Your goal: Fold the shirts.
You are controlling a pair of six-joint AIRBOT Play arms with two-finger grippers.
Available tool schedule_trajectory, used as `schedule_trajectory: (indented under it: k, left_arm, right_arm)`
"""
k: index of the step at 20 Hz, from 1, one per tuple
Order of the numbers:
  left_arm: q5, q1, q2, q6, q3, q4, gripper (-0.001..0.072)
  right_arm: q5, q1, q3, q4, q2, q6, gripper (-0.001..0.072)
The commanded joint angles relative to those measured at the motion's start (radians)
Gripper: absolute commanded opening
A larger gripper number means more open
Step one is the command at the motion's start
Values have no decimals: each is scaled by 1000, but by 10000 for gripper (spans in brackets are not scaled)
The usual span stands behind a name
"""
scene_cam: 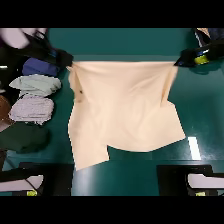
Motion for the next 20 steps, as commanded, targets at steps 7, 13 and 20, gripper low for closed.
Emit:
schedule_trajectory:
  k: [7, 13, 20]
  left_arm:
    - [226, 0, -233, -32, -32, 29, 383]
    - [-81, 115, -184, -42, 25, 21, 427]
    - [-229, 298, 114, 36, -350, -150, 428]
  right_arm:
    - [-232, 28, -33, -27, -227, 4, 16]
    - [-82, -3, 16, -27, -209, -19, 389]
    - [14, -110, -285, 137, 78, -148, 389]
